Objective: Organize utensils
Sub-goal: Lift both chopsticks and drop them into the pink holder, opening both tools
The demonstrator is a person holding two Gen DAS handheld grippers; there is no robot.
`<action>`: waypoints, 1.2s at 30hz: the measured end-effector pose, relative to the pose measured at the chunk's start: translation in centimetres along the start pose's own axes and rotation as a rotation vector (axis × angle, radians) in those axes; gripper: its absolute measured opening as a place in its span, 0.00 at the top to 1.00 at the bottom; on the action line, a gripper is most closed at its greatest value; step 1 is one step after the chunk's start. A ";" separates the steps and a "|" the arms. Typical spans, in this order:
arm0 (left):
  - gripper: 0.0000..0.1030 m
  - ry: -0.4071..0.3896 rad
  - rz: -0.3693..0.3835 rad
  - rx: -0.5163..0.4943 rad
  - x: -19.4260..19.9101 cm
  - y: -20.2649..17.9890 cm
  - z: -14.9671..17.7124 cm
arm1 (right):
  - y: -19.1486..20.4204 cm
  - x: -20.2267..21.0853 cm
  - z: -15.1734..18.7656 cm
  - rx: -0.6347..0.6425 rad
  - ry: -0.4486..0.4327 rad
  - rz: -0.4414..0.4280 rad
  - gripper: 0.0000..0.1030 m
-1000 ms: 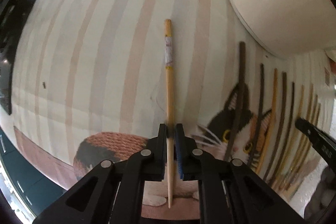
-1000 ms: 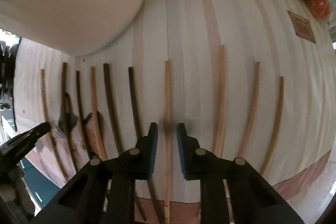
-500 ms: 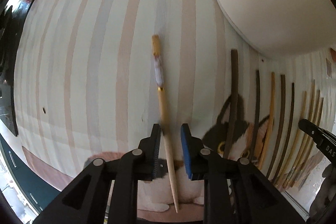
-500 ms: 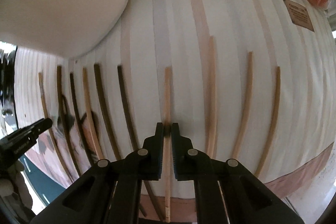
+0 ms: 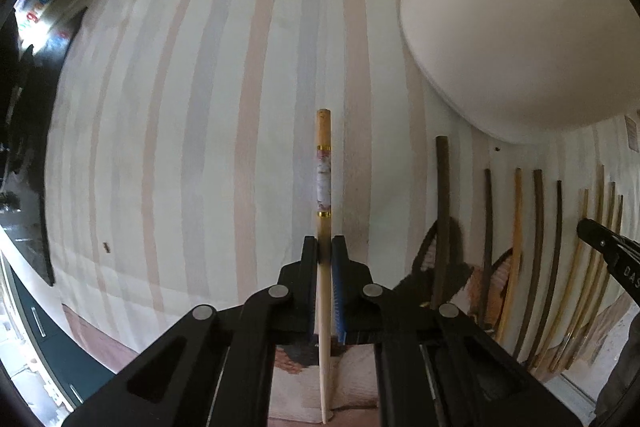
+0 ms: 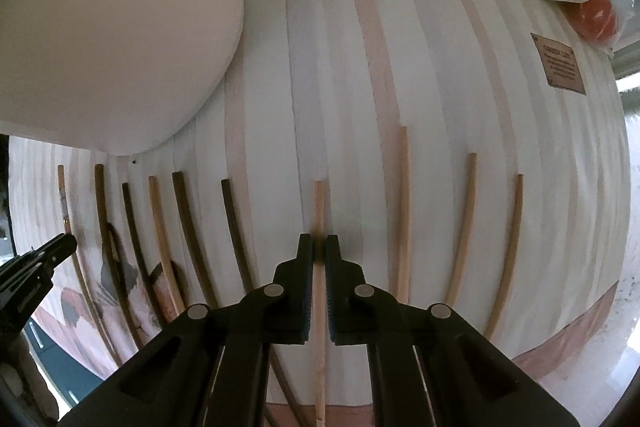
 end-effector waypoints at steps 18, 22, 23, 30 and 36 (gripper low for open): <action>0.96 -0.244 0.020 -0.042 10.2 0.4 -0.5 | -2.8 11.0 1.3 -0.039 -0.287 -0.114 0.95; 0.96 -0.312 0.025 -0.052 12.9 0.0 -0.2 | -2.0 12.9 1.3 -0.031 -0.338 -0.134 0.95; 0.96 -0.330 0.030 -0.056 13.7 0.0 -0.4 | -2.0 13.9 1.1 -0.030 -0.358 -0.138 0.95; 0.96 -0.390 0.054 -0.066 16.5 -0.3 -1.0 | -1.3 17.5 0.6 -0.040 -0.448 -0.169 0.95; 0.96 -0.450 0.083 -0.081 19.6 -1.0 -1.6 | -1.8 21.9 -0.2 -0.073 -0.539 -0.204 0.95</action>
Point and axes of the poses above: each gripper's, at about its wrist camera, not at the fingertips, and x roughly against the way its jaws point, y to its left, z to its underside, the point moved 6 cm from there along -x, roughly the way its jaws point, and after that the axes turned 8 degrees about z, right-handed, at the moved point
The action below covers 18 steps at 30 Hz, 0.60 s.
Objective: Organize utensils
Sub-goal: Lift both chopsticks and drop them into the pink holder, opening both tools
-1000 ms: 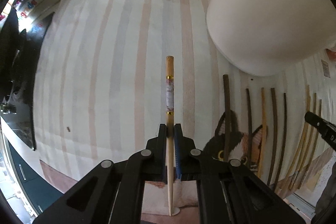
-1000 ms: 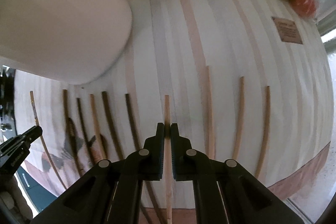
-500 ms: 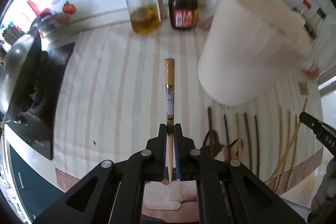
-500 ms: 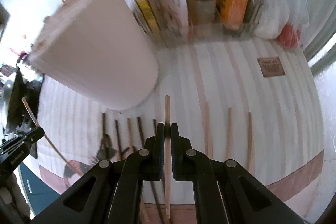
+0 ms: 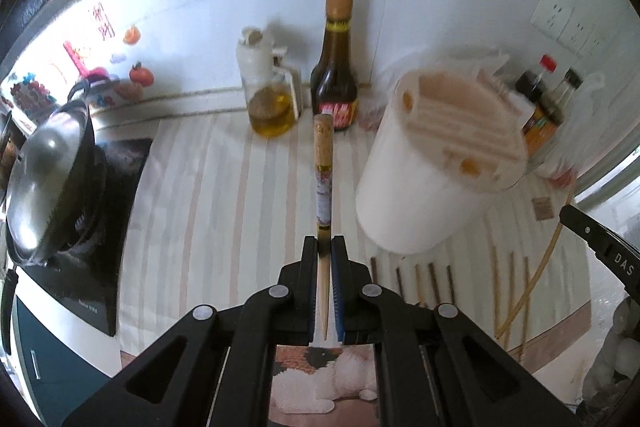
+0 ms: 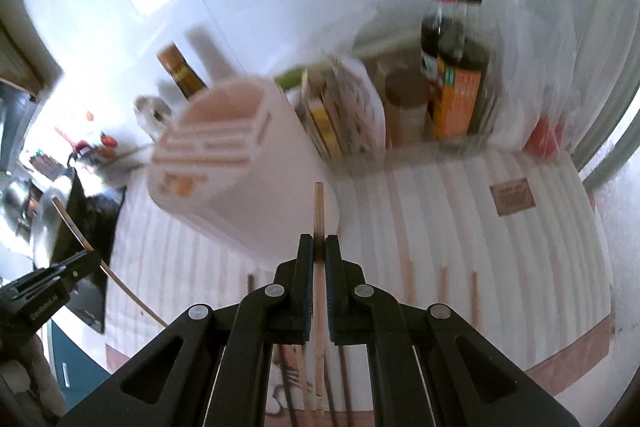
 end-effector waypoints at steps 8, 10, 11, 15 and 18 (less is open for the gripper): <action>0.96 -0.133 0.053 -0.048 5.6 -3.2 -5.2 | 0.7 5.3 -6.0 -0.010 -0.152 -0.019 0.95; 0.96 -0.160 0.056 -0.055 6.5 -3.9 -6.6 | 1.0 6.4 -7.9 -0.007 -0.196 -0.014 0.95; 0.96 -0.172 0.059 -0.059 6.9 -4.3 -7.4 | 1.2 7.0 -8.8 -0.007 -0.216 -0.013 0.95; 0.96 -0.220 0.064 -0.076 8.2 -5.6 -10.2 | 2.0 8.6 -12.3 -0.002 -0.287 -0.007 0.95; 0.96 -0.249 0.071 -0.090 8.9 -6.6 -12.5 | 2.8 9.7 -15.2 0.001 -0.338 -0.003 0.95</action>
Point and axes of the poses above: each gripper's, at about its wrist camera, not at the fingertips, and x roughly against the way its jaws point, y to its left, z to its underside, the point moved 6 cm from there along -x, roughly the way its jaws point, and after that the axes turned 8 degrees about z, right-handed, at the moved point
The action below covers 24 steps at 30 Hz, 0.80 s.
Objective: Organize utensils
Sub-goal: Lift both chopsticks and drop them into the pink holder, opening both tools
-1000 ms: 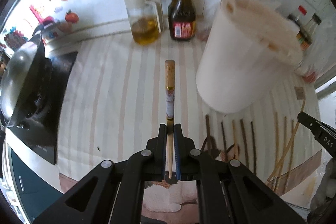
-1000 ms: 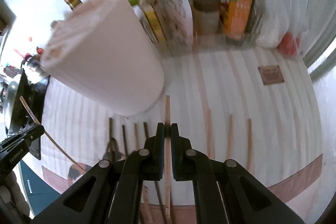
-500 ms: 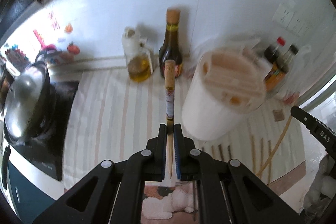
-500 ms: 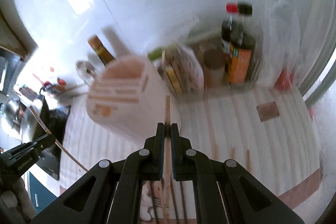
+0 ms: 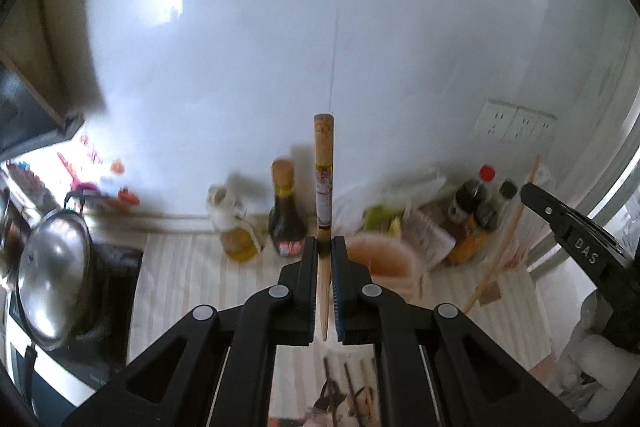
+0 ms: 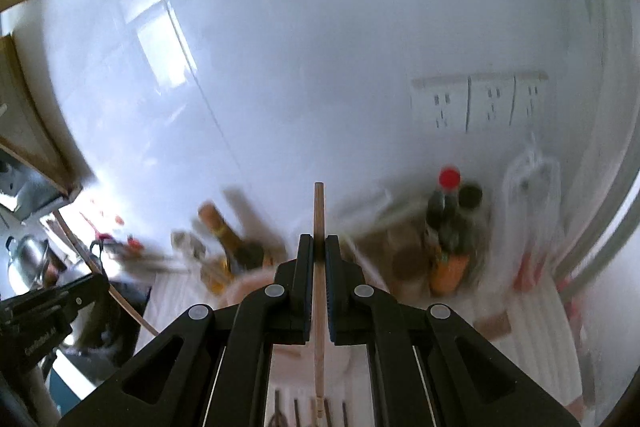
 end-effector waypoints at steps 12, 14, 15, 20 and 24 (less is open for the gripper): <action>0.96 0.009 0.013 0.021 -6.4 -1.0 -6.2 | 2.1 -4.0 -5.5 -0.045 -0.070 0.013 0.95; 0.96 0.018 0.006 0.030 -7.9 -0.8 -6.4 | 2.2 -4.9 -5.6 -0.063 -0.080 0.011 0.95; 0.96 0.026 0.012 0.046 -8.8 -0.7 -6.4 | 2.1 -5.4 -5.5 -0.074 -0.089 0.011 0.95; 0.96 0.069 0.044 0.082 -12.0 -0.7 -5.7 | 1.7 -7.6 -4.1 -0.110 -0.095 -0.006 0.95; 0.96 0.116 0.060 0.072 -12.7 -0.9 -3.9 | 1.1 -8.1 -2.4 -0.113 -0.062 -0.032 0.95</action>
Point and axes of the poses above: each gripper's, at about its wrist camera, not at the fingertips, and x roughly against the way its jaws point, y to its left, z to its underside, the point moved 6 cm from there along -x, roughly the way its jaws point, and after that the axes turned 8 degrees about z, right-handed, at the moved point
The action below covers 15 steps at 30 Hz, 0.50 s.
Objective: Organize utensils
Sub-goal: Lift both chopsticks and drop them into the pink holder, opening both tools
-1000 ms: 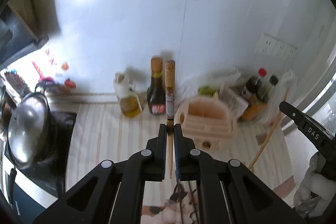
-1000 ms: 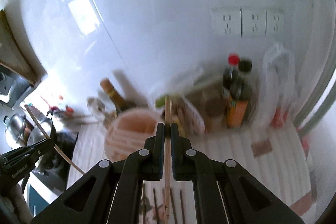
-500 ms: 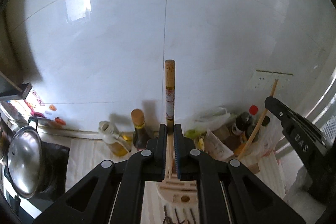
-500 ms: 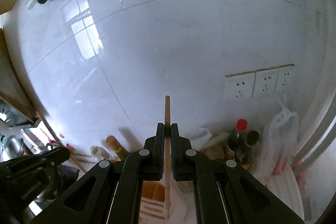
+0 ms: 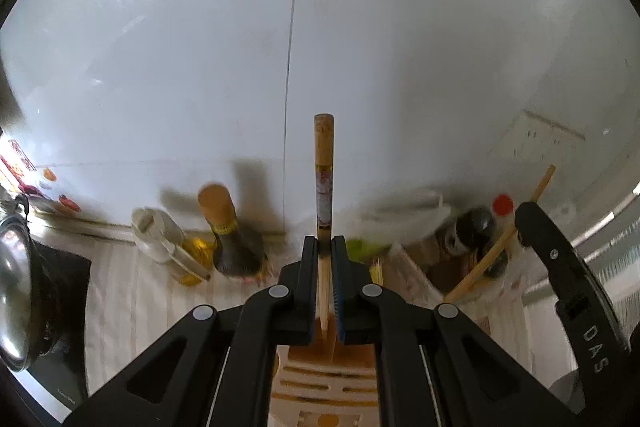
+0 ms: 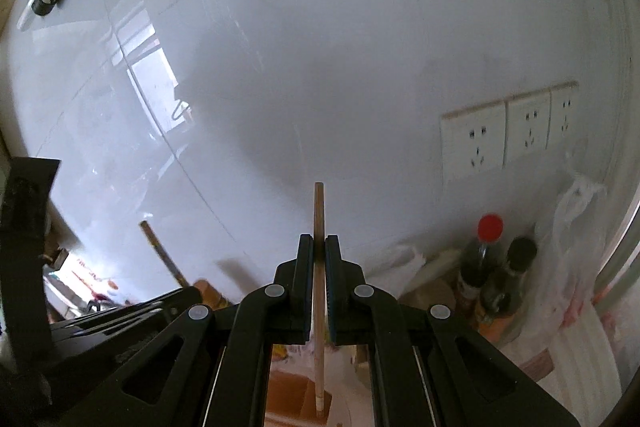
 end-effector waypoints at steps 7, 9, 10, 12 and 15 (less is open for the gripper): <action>0.96 0.023 0.004 -0.012 0.8 0.5 2.5 | -1.4 1.6 2.9 -0.020 0.058 -0.055 0.95; 0.96 0.017 -0.004 -0.019 1.1 0.7 2.9 | -1.4 2.2 3.4 -0.020 0.050 -0.058 0.95; 0.96 0.013 -0.009 -0.022 1.0 0.8 2.9 | -1.4 2.5 3.4 -0.020 0.042 -0.058 0.95; 0.96 0.007 -0.013 -0.020 0.5 0.9 2.4 | -1.2 2.5 3.2 -0.012 0.018 -0.050 0.95; 0.96 -0.011 -0.013 -0.005 -0.2 1.0 1.4 | -0.6 1.9 2.7 0.008 -0.007 -0.032 0.95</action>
Point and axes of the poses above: each gripper's, at about its wrist camera, not at the fingertips, and x roughly against the way its jaws point, y to its left, z to its underside, the point moved 6 cm from there along -x, roughly the way its jaws point, and after that the axes turned 8 degrees about z, right-handed, at the moved point
